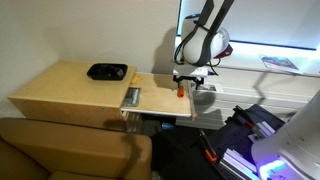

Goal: Remove the screwdriver from the nightstand and place it on the window sill

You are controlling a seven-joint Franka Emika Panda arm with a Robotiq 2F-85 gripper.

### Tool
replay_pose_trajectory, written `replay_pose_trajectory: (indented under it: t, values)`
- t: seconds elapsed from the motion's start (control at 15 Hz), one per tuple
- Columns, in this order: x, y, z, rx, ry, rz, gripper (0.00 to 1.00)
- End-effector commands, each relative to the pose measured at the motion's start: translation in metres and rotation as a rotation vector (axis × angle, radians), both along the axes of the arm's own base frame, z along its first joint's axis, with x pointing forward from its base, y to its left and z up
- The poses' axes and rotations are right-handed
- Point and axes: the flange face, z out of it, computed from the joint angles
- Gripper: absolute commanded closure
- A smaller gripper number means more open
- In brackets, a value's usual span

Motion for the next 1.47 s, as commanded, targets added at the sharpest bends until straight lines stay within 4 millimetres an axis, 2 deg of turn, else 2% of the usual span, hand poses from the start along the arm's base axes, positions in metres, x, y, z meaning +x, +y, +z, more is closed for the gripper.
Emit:
replay_pose_trajectory:
  t: [0.0, 0.33, 0.4, 0.6, 0.8, 1.13, 1.27, 1.4]
  values:
    - [0.004, -0.008, -0.017, 0.003, -0.051, -0.042, 0.0]
    - [0.01, -0.02, -0.037, 0.028, -0.133, -0.138, 0.0]
    - [0.003, -0.027, -0.043, 0.028, -0.148, -0.158, 0.0]
    - [0.005, -0.034, -0.054, 0.017, -0.185, -0.187, 0.0]
    - [-0.002, -0.035, -0.065, 0.021, -0.198, -0.19, 0.0]
    - [0.0, -0.025, -0.069, 0.048, -0.213, -0.194, 0.0]
    - [-0.002, -0.027, -0.076, 0.047, -0.197, -0.189, 0.0]
    - [-0.008, -0.03, -0.081, 0.046, -0.19, -0.19, 0.26]
